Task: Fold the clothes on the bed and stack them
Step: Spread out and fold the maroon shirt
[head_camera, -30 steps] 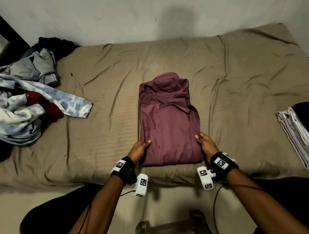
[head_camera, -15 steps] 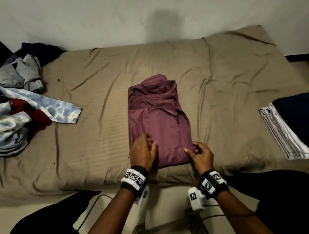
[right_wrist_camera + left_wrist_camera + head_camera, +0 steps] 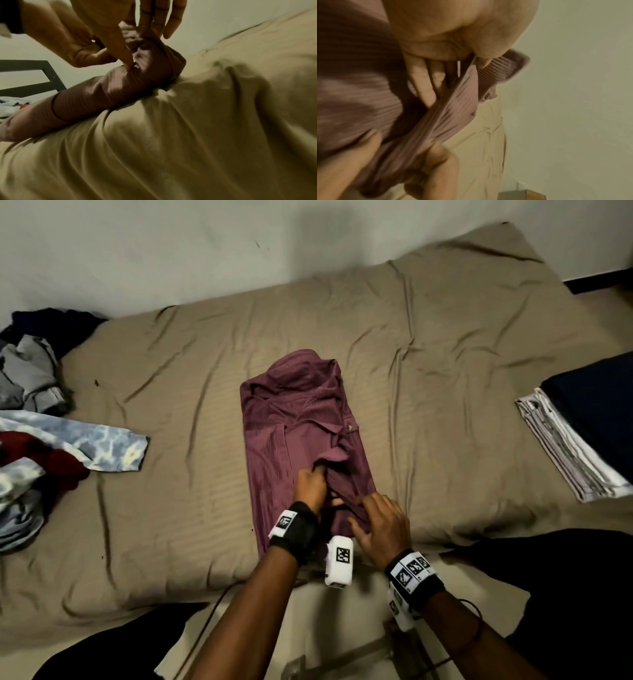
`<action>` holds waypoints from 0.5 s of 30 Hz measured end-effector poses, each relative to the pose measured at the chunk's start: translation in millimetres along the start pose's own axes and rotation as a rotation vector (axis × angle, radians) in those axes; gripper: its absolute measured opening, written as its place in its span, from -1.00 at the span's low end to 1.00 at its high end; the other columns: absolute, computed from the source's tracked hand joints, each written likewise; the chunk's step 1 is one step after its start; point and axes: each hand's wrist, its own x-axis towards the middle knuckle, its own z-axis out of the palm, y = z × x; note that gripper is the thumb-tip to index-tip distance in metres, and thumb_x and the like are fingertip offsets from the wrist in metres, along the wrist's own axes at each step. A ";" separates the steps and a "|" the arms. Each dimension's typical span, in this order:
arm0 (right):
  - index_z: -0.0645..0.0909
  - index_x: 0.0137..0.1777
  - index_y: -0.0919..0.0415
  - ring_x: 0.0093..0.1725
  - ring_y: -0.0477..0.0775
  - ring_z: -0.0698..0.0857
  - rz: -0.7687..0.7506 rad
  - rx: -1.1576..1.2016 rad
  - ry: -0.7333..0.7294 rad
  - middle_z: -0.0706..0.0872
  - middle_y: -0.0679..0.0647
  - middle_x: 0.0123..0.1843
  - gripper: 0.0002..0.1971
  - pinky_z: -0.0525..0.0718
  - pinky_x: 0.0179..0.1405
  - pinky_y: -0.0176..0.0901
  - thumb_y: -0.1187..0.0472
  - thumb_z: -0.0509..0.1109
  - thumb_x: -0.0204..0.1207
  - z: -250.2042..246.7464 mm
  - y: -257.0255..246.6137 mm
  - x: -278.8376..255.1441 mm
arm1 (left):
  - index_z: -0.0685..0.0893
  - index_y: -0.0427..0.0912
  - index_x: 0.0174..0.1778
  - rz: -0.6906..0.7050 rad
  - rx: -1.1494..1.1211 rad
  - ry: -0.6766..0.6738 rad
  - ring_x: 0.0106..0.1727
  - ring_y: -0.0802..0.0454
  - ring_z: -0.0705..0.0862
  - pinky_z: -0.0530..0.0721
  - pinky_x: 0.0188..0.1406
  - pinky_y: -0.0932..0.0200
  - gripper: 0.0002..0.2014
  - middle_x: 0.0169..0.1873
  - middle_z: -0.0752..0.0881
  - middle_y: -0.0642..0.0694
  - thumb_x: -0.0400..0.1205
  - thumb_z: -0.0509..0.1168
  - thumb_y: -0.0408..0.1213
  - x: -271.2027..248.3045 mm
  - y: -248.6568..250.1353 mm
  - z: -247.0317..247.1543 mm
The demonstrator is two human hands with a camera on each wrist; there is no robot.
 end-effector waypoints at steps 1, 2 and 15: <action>0.59 0.03 0.13 -0.13 0.27 0.62 -0.005 -0.003 -0.016 0.66 0.15 -0.10 -0.65 0.59 -0.12 0.07 0.14 0.59 0.28 -1.0 0.6 -0.5 | 0.71 -0.28 0.06 -0.096 -0.158 -0.021 -0.09 -0.21 0.78 0.83 -0.25 -0.12 -0.68 -0.08 0.79 -0.32 0.80 0.17 -0.11 2.3 -3.4 -3.0; 0.54 -0.01 0.11 -0.13 0.27 0.60 -0.015 -0.014 -0.030 0.64 0.14 -0.12 -0.63 0.56 -0.13 0.07 0.16 0.59 0.24 -2.4 1.9 -1.1 | 0.69 -0.19 0.16 -0.168 -0.230 -0.050 0.01 -0.20 0.79 0.81 -0.21 -0.10 -0.62 0.01 0.81 -0.26 0.81 0.14 0.03 4.5 -4.8 -5.1; 0.52 -0.09 0.14 -0.10 0.23 0.57 0.024 -0.097 -0.102 0.58 0.14 -0.09 -0.77 0.61 -0.16 0.07 0.20 0.44 0.27 -5.2 5.4 -8.7 | 0.60 -0.38 0.33 0.371 0.729 0.620 0.30 -0.41 0.63 0.59 0.24 -0.16 -0.55 0.27 0.67 -0.42 0.61 0.43 -0.19 15.7 21.9 -45.7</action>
